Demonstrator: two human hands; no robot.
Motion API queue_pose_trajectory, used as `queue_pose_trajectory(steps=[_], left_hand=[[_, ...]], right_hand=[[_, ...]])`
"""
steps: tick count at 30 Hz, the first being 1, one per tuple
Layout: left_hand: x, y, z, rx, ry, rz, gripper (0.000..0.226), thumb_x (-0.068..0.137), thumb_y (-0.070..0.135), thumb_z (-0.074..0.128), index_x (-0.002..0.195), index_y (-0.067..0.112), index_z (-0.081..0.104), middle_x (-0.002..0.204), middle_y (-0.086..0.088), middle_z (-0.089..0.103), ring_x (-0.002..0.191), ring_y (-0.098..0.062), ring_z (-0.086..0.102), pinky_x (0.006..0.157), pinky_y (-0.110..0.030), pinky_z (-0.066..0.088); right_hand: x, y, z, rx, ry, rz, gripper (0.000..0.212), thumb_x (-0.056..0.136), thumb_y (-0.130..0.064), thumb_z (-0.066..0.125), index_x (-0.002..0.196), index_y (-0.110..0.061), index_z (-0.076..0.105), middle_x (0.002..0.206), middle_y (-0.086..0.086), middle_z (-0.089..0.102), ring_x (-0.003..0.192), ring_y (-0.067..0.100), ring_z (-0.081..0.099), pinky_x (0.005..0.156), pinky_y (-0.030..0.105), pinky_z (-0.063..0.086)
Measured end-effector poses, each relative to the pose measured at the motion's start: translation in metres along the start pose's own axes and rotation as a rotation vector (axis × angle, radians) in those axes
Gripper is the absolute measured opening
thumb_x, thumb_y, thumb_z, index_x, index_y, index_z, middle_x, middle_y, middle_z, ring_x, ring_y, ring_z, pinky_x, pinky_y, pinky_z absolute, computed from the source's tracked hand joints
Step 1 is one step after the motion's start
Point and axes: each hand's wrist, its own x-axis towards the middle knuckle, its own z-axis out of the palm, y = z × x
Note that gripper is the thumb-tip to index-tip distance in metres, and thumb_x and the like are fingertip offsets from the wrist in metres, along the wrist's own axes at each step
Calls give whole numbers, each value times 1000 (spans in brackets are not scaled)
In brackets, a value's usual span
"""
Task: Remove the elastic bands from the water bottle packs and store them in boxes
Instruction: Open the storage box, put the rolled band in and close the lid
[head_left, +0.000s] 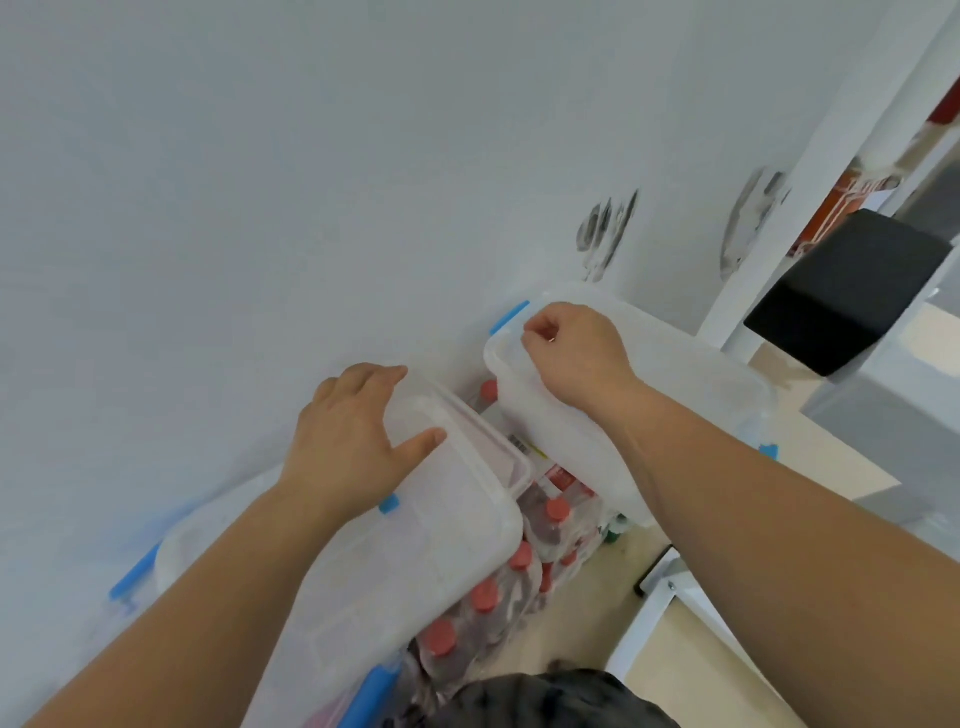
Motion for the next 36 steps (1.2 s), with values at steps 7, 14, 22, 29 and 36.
queue_pose_trajectory(steps=[7, 14, 22, 29, 36], left_hand=[[-25, -27, -7, 57, -8, -44, 80, 78, 76, 56, 141, 28, 50, 141, 2, 54, 125, -28, 49, 102, -43, 43], [-41, -41, -7, 19, -51, -42, 80, 77, 75, 55, 142, 28, 48, 139, 3, 54, 124, -27, 48, 102, -43, 43], [-40, -31, -25, -52, 78, 29, 81, 77, 78, 49, 138, 25, 53, 136, -1, 57, 122, -31, 50, 101, -47, 42], [-23, 6, -44, -47, 216, 156, 75, 81, 73, 53, 137, 23, 55, 138, -5, 56, 124, -33, 48, 102, -48, 41], [-4, 45, -30, 18, 132, 183, 81, 78, 76, 52, 142, 26, 50, 152, -6, 42, 136, -34, 35, 108, -53, 35]], right_hand=[[-50, -46, 31, -205, -244, -127, 32, 81, -44, 77, 102, -21, 74, 98, -2, 74, 95, 20, 67, 84, 33, 52], [-73, -43, 55, -392, -334, -38, 43, 89, -44, 72, 119, -15, 66, 114, 4, 70, 108, 26, 65, 92, 37, 52], [-71, -43, 39, -405, -169, -52, 16, 98, -25, 54, 93, -14, 64, 93, 4, 65, 86, 24, 57, 72, 31, 38], [-60, -17, -29, -338, 62, 48, 24, 96, -24, 59, 111, -9, 71, 110, 9, 71, 104, 31, 64, 88, 37, 51], [-66, 37, -76, -250, 277, 235, 25, 93, -22, 63, 96, 0, 75, 94, 15, 74, 82, 29, 64, 74, 38, 52]])
